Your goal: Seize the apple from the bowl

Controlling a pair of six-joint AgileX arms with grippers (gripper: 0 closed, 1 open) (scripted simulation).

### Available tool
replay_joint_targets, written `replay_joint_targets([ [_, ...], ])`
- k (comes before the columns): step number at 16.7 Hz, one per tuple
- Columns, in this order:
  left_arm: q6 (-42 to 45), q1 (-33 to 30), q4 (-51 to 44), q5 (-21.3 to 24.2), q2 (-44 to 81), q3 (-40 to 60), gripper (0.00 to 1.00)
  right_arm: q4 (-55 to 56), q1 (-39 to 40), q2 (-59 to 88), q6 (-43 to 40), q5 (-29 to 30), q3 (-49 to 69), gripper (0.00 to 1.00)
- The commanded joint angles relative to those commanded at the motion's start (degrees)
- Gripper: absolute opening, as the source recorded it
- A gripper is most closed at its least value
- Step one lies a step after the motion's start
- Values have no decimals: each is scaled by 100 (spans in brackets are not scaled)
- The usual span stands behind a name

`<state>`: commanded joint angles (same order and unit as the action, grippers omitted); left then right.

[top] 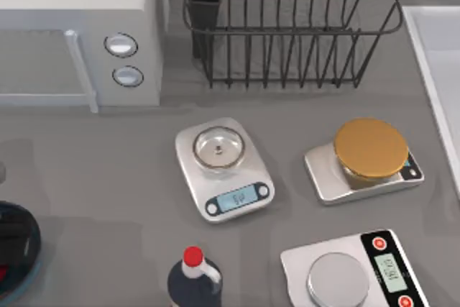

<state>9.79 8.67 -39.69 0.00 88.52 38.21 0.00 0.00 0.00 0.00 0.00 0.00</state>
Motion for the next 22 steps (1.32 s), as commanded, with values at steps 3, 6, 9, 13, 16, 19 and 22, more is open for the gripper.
replay_joint_targets([
  [3,0,0,0,0,0,0,55,0,0,0,0,0,0,100],
  [6,0,0,0,0,0,0,32,0,0,0,0,0,0,100],
  [9,0,0,0,0,0,0,10,0,0,0,0,0,0,100],
  [13,0,0,0,0,0,0,0,0,0,0,0,0,0,100],
  [16,0,0,0,0,0,0,0,0,0,0,0,0,0,100],
  [19,-21,-20,-177,-40,-208,120,0,0,0,0,0,0,0,100],
  [22,-21,-20,-385,-40,-184,323,0,0,0,0,0,0,0,100],
])
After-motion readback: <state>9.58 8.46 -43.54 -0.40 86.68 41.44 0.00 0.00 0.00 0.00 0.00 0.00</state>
